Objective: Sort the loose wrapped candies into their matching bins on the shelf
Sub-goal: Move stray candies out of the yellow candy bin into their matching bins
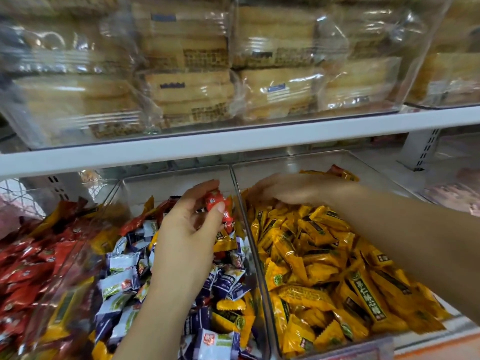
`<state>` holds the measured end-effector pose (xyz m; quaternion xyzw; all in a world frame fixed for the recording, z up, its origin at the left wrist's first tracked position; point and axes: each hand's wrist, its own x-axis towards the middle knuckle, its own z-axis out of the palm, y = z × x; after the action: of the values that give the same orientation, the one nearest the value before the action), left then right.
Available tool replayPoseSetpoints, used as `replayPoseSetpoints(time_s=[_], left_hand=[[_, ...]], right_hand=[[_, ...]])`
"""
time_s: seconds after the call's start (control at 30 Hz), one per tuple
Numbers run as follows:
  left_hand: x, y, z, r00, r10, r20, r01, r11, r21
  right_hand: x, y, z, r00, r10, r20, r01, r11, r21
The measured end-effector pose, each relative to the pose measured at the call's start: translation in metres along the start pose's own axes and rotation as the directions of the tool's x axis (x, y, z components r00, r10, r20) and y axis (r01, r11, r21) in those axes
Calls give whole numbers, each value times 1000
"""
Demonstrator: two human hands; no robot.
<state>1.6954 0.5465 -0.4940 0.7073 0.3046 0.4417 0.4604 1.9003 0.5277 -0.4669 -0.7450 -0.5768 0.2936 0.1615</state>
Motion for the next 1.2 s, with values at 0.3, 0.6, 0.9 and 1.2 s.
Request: replayPoseSetpoints(time_s=[0.3, 0.6, 0.9, 1.2], left_hand=[[-2, -1, 0, 1000, 8, 10, -8, 1000, 13], [-1, -2, 0, 1000, 8, 9, -8, 1000, -3], [0, -5, 0, 1000, 4, 20, -4, 1000, -27], [0, -6, 0, 1000, -4, 7, 4, 1000, 5]], right_hand=[[9, 0, 23, 986, 22, 165, 63, 868, -492], [10, 2, 29, 992, -62, 107, 102, 899, -427], [13, -3, 26, 994, -46, 96, 84, 893, -442], [-39, -1, 3, 943, -153, -297, 33, 927, -373]])
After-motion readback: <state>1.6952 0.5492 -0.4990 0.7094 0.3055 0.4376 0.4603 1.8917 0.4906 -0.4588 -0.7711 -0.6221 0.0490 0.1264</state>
